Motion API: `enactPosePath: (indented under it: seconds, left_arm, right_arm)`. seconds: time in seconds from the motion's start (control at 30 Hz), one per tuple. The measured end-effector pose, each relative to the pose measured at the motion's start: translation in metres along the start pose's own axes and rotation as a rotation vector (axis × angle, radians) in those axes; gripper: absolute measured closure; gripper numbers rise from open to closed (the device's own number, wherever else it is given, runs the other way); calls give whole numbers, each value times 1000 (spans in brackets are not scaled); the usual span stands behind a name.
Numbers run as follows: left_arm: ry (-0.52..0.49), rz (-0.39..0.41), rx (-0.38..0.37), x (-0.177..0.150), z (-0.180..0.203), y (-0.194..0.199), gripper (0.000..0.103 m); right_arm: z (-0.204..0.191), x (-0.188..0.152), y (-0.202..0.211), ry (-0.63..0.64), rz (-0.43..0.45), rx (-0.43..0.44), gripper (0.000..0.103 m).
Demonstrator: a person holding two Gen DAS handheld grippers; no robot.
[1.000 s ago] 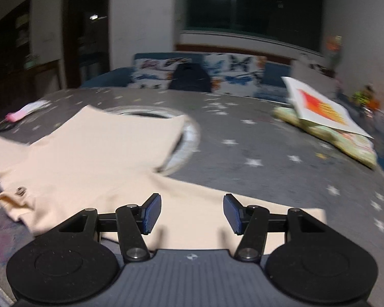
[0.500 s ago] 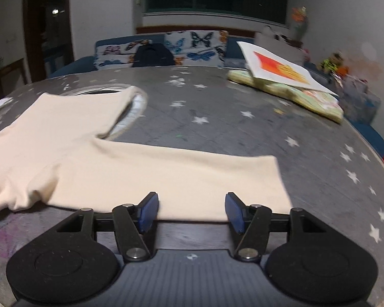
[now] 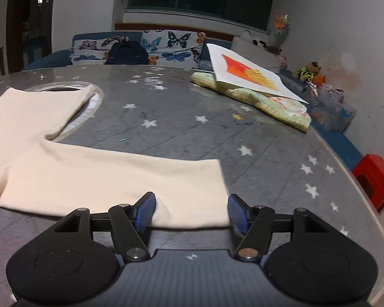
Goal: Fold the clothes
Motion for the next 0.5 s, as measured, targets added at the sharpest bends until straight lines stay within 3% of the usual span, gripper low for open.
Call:
enactPosePath:
  seconds: [0.2, 0.4, 0.5]
  left_arm:
    - [-61, -4, -16, -7, 7, 5, 81]
    - [-44, 1, -16, -8, 4, 7, 80]
    - [-23, 27, -24, -9, 4, 18, 72]
  right_arm:
    - [8, 9, -14, 23, 3, -47, 36]
    - [6, 23, -17, 28, 17, -96, 35]
    - [-9, 32, -7, 27, 57, -44, 35]
Point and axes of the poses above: each gripper's, at about its wrist camera, not at the fingertips, and y roughly against the way its jaws point, z to its right, x to its top, the point moved 4 cm from there along -y, roughly the way its jaws point
